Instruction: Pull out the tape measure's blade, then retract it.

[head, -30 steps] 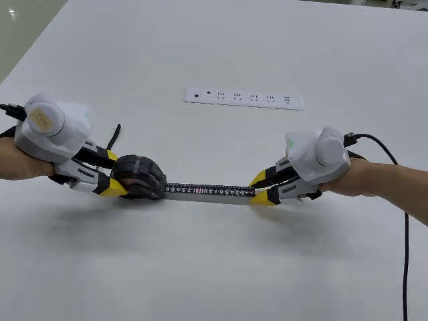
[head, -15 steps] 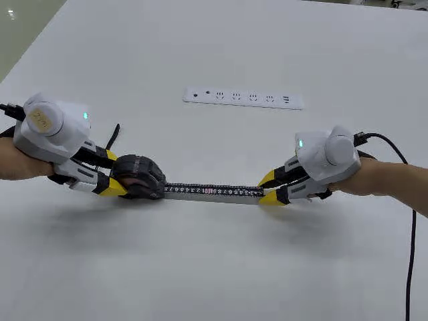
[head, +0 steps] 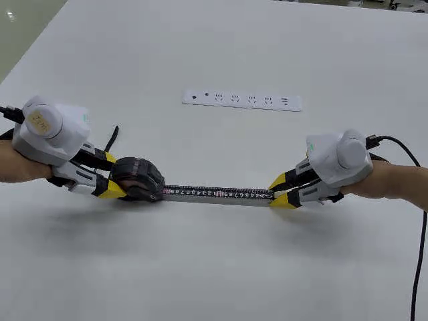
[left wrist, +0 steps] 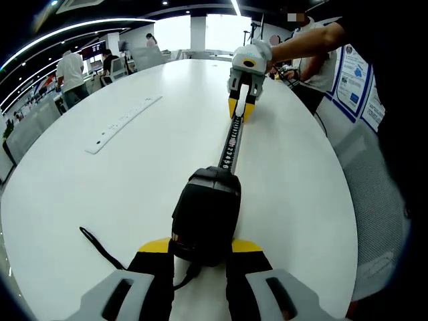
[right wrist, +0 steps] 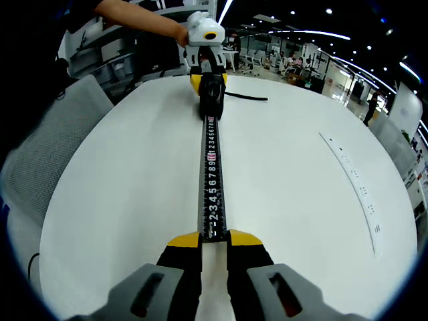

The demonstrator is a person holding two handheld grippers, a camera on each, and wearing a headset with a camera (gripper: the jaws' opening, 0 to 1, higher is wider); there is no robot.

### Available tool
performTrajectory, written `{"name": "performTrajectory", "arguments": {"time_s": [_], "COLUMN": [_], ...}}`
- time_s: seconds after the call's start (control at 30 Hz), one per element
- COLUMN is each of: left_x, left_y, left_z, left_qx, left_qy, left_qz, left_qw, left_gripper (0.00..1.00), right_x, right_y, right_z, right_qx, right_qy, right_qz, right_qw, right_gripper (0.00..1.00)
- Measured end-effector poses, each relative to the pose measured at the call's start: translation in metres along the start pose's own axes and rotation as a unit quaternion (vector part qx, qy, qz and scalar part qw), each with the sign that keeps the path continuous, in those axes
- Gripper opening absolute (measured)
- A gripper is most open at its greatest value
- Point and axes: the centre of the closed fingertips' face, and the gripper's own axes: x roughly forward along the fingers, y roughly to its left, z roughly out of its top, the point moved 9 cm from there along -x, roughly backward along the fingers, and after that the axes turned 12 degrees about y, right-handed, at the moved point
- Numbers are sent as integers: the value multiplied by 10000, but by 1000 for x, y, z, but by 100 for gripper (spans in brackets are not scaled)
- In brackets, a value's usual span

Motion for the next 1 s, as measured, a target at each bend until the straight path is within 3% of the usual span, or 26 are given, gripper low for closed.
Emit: {"name": "performTrajectory", "arguments": {"time_s": [0.7, 1.0], "left_x": [0, 0], "left_y": [-1, -2], "left_z": [1, 5], "left_qx": [0, 65], "left_qy": [12, 137], "left_qz": [0, 56], "left_qw": [10000, 9999], "left_gripper": [26, 27], "right_x": [-11, -9], "right_y": [-2, -3], "right_z": [-22, -26], "right_qx": [56, 24], "right_qy": [188, 279], "right_qz": [-51, -38], "right_qw": [9998, 9996], "right_gripper": [11, 12]}}
